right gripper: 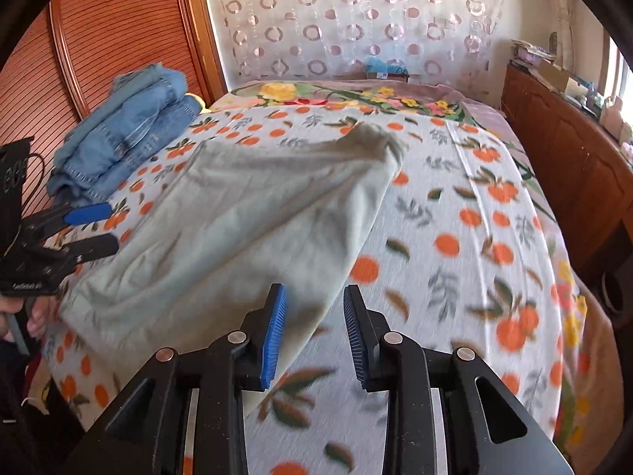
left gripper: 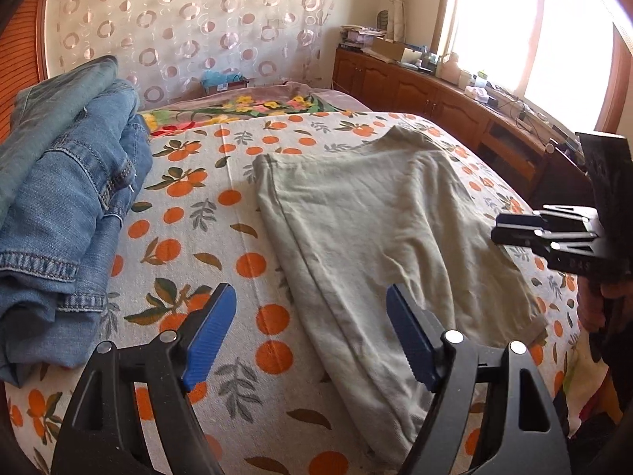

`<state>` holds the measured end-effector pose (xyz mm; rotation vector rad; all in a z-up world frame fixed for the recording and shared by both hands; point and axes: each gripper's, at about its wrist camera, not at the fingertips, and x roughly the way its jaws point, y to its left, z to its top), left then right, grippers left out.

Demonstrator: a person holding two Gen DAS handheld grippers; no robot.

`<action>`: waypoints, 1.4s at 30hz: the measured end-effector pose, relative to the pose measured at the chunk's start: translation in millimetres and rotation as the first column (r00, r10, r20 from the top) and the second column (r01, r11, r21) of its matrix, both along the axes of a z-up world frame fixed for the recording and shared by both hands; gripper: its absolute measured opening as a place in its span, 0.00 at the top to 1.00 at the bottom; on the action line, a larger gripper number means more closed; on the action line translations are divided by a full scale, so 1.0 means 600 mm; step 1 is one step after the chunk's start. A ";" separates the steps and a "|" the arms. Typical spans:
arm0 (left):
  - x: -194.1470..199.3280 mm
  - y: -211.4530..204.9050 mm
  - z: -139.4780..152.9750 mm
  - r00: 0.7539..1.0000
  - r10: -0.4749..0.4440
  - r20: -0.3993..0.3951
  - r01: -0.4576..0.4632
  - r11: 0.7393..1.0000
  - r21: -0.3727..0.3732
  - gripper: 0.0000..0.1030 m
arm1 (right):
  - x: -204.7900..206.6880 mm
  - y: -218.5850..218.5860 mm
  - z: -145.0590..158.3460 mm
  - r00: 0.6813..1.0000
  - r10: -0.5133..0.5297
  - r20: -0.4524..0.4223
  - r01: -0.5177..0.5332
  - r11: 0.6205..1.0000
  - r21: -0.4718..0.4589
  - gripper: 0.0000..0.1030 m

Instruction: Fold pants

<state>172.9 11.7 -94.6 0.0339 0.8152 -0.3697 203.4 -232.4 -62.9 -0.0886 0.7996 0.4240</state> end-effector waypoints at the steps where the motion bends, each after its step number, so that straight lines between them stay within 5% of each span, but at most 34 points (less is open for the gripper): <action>1: -0.005 -0.003 0.000 1.000 -0.007 0.001 0.007 1.000 0.001 0.23 | -0.015 -0.001 -0.002 1.000 0.000 -0.002 0.000 1.000 0.004 0.70; 23: -0.077 -0.009 -0.026 0.999 0.020 -0.031 -0.018 0.997 0.071 0.23 | -0.119 -0.014 -0.010 0.997 -0.014 -0.082 0.024 0.992 0.121 0.70; 24: -0.076 -0.009 -0.029 0.999 0.027 -0.038 -0.024 0.997 0.073 0.23 | -0.122 -0.014 -0.010 0.997 -0.011 -0.079 0.020 0.992 0.122 0.71; 26: -0.075 -0.008 -0.036 0.998 0.035 -0.044 -0.032 0.997 0.075 0.23 | -0.125 -0.011 -0.014 0.996 0.015 -0.088 -0.003 0.991 0.132 0.93; 29: -0.078 -0.006 -0.036 0.998 0.047 -0.035 -0.043 0.995 0.088 0.23 | -0.140 -0.003 -0.009 0.997 0.040 -0.071 -0.031 0.992 0.124 0.96; 39: -0.096 0.009 -0.025 0.999 0.039 -0.030 -0.037 0.997 0.073 0.27 | -0.172 -0.013 -0.007 0.997 0.045 -0.064 -0.037 0.991 0.125 0.97; 42: -0.102 0.009 -0.023 0.999 0.031 -0.028 -0.029 0.998 0.063 0.31 | -0.179 -0.013 -0.001 0.999 0.030 -0.036 -0.026 0.994 0.109 0.91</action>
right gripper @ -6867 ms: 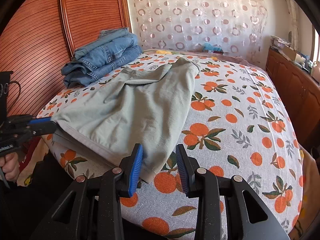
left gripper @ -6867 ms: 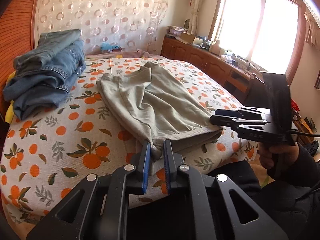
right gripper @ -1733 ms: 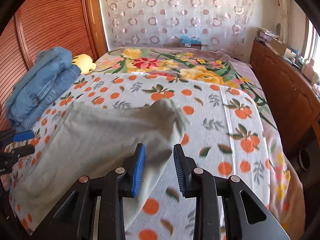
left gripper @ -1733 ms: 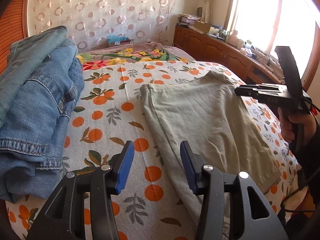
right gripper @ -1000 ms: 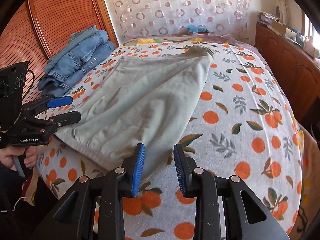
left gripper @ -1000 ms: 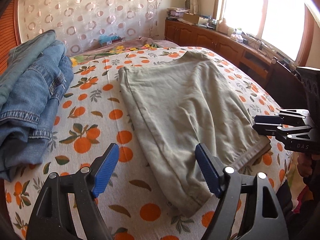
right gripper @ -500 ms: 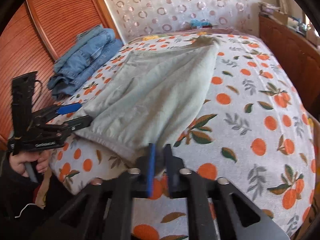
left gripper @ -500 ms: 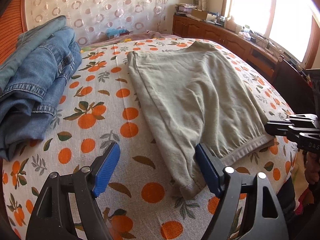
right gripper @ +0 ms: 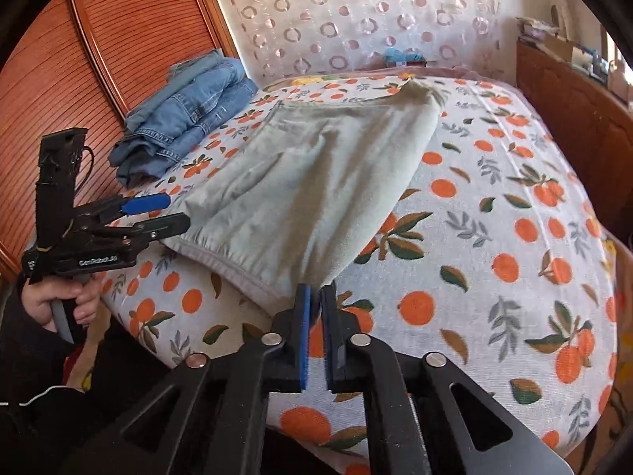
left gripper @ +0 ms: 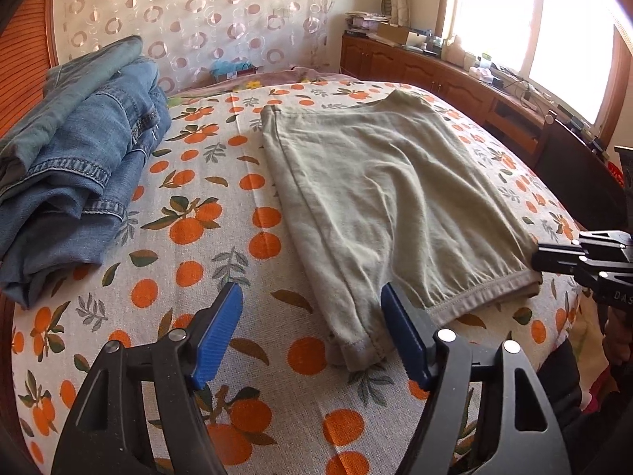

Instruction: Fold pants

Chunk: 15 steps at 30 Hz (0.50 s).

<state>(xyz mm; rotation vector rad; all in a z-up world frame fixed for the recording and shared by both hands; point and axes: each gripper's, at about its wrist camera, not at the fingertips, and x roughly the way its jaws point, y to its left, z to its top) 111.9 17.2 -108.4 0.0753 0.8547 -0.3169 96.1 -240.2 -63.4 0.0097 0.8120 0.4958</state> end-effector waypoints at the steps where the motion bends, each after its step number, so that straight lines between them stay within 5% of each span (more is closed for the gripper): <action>1: -0.002 0.001 -0.001 1.000 -0.002 -0.003 0.002 1.000 -0.006 0.32 | -0.002 0.003 0.004 1.000 0.000 0.017 0.000 1.000 -0.013 0.87; 5: -0.003 0.002 -0.010 1.000 0.003 -0.013 -0.004 1.000 -0.009 0.32 | -0.014 0.015 0.015 0.997 0.041 0.071 -0.039 0.999 -0.028 0.74; 11: -0.004 -0.001 -0.009 1.000 0.009 -0.011 -0.009 1.000 -0.004 0.33 | -0.030 0.035 0.022 0.986 0.103 0.129 -0.098 0.994 -0.044 0.70; 15: -0.014 -0.005 -0.007 1.000 -0.031 -0.006 0.031 0.999 -0.034 0.52 | -0.028 0.049 0.005 0.984 0.136 0.114 -0.125 0.988 -0.095 0.70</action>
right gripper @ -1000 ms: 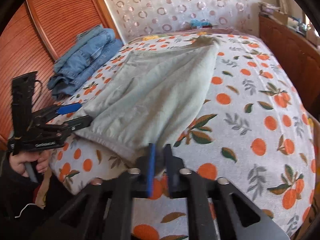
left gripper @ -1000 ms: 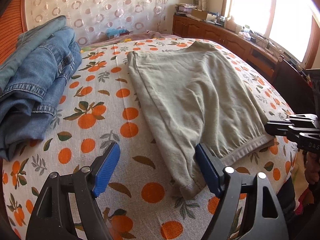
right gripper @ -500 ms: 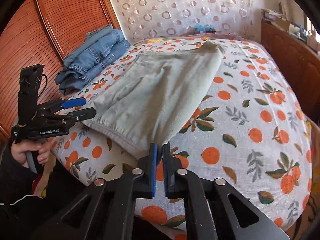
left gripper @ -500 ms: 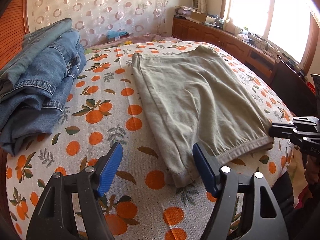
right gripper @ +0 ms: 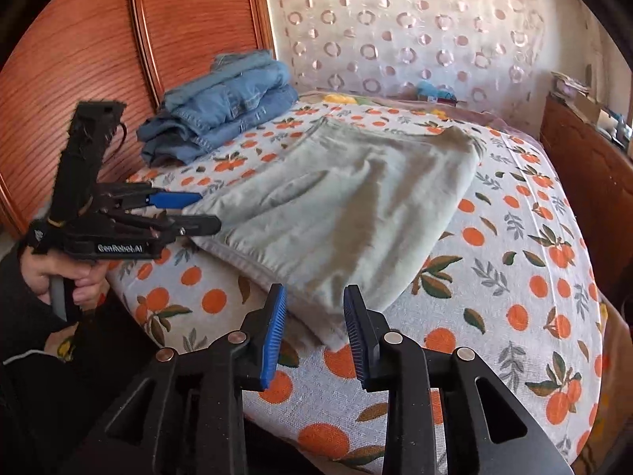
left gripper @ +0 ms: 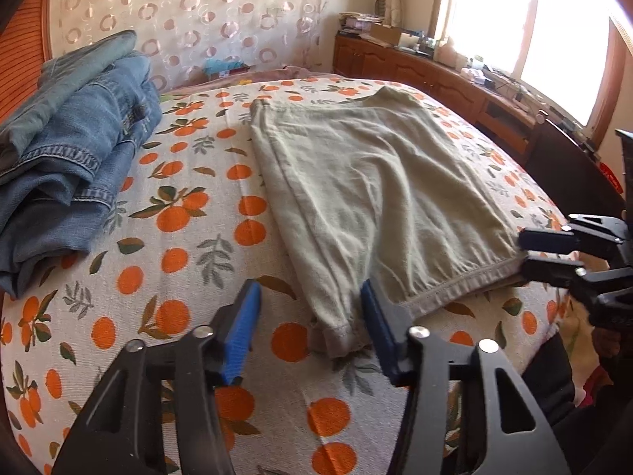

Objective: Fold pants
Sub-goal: 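Lower both grippers to the hem end and grasp it with both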

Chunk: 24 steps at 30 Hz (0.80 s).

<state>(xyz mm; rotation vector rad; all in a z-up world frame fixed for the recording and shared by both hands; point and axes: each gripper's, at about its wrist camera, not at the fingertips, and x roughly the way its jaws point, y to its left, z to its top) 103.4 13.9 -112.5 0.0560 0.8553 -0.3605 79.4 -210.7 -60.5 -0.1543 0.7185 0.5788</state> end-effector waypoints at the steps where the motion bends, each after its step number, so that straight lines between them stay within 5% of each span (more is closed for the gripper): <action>1: -0.001 -0.001 0.000 1.000 -0.007 0.000 0.007 1.000 -0.004 0.55 | 0.000 0.003 -0.005 1.000 0.000 -0.004 0.000 1.000 -0.014 0.70; 13: -0.006 -0.005 -0.002 1.000 -0.016 0.020 0.016 1.000 -0.012 0.60 | -0.005 -0.025 -0.009 0.995 -0.096 -0.023 0.097 0.995 0.025 0.52; 24: -0.009 -0.005 -0.002 0.999 -0.015 0.030 0.015 1.000 -0.011 0.60 | 0.000 -0.023 -0.006 0.977 -0.211 -0.010 0.211 0.973 0.094 0.51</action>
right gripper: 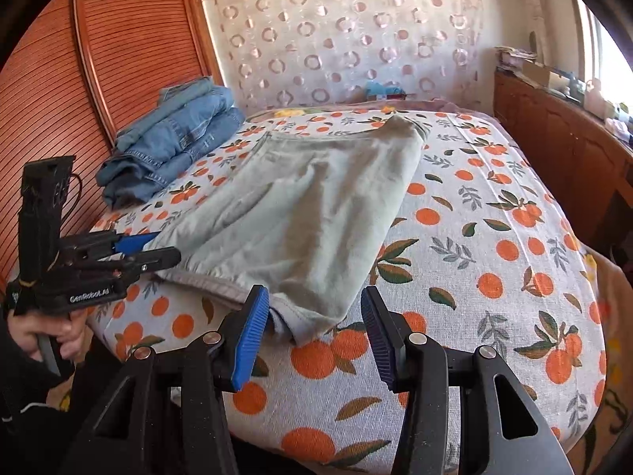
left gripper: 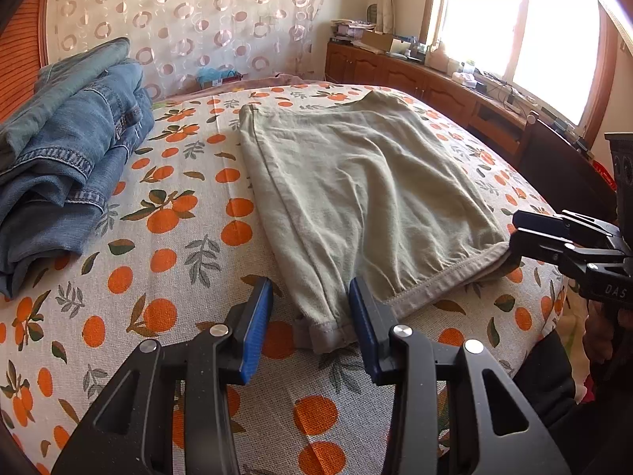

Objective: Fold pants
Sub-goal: 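Lower both grippers to the hem end and grasp it with both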

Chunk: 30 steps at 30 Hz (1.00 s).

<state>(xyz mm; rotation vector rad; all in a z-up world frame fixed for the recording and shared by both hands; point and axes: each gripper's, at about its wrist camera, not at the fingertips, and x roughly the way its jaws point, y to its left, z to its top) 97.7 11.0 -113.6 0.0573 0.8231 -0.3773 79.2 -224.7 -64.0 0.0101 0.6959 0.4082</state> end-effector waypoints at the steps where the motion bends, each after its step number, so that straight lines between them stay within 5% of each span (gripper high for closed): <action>1: 0.000 0.000 0.000 1.000 0.000 -0.001 0.000 1.000 0.000 0.60 | 0.003 0.003 -0.003 1.000 -0.007 -0.011 0.007 1.000 -0.006 0.51; 16: -0.001 0.000 -0.001 1.000 0.001 0.003 -0.001 1.000 0.001 0.60 | -0.008 0.007 0.022 1.000 0.001 0.023 -0.001 1.000 -0.010 0.51; 24: -0.003 -0.002 0.000 1.000 -0.004 0.003 0.004 1.000 -0.001 0.64 | 0.014 0.013 -0.013 0.999 -0.010 -0.051 0.008 0.999 -0.038 0.51; 30: -0.005 -0.004 -0.001 1.000 0.007 0.005 -0.007 1.000 -0.001 0.64 | 0.009 0.026 -0.012 0.998 0.036 -0.057 -0.038 0.999 -0.035 0.69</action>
